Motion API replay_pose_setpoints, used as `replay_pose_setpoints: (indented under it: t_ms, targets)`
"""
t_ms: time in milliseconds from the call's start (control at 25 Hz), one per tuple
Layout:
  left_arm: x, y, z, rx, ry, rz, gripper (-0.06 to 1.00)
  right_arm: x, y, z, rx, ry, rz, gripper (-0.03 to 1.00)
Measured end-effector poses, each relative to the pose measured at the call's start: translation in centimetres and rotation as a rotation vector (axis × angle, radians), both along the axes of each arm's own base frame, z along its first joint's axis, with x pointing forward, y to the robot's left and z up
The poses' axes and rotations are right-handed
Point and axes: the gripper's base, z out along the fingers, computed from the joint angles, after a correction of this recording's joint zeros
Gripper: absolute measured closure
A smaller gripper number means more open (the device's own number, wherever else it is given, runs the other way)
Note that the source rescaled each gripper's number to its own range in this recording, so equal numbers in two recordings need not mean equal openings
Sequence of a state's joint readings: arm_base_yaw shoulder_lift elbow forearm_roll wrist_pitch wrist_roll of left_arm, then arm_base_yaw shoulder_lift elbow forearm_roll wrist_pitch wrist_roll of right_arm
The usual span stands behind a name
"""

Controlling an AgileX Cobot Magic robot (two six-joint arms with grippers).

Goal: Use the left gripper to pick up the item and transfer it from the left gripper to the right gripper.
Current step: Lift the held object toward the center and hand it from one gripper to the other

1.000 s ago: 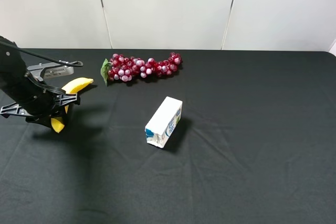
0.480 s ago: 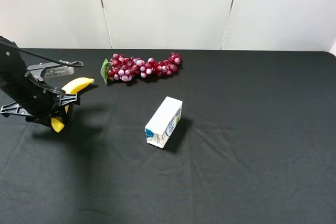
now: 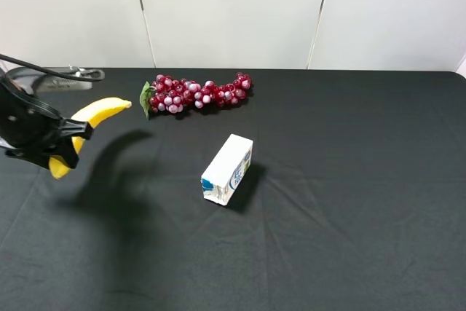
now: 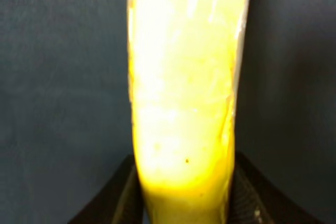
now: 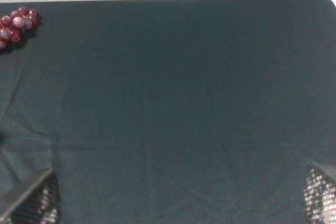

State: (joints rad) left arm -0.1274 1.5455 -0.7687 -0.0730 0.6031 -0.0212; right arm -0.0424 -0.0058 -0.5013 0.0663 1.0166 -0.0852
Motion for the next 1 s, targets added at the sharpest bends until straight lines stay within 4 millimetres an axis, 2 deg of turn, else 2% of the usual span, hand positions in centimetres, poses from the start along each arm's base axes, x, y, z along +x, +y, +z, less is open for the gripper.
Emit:
replay_pose_setpoints:
  t_ms: [360,600,760,1000]
  targets:
    - [-4.0,0.3,6.1,0.0,-0.037,-0.152,0.94,0.0,0.0,0.0,0.0,0.0,0.0,-0.03]
    - [-4.5,0.3,9.6,0.004,-0.049,-0.241,0.94,0.0,0.0,0.0,0.0,0.0,0.0,-0.03]
    - [-4.4,0.0,10.8,-0.02,-0.056,-0.306,0.94,0.0,0.0,0.0,0.0,0.0,0.0,-0.03]
    - [-4.4,-1.1,11.3,-0.115,-0.102,-0.477,0.94,0.0,0.1,0.0,0.014,0.0,0.0,-0.03]
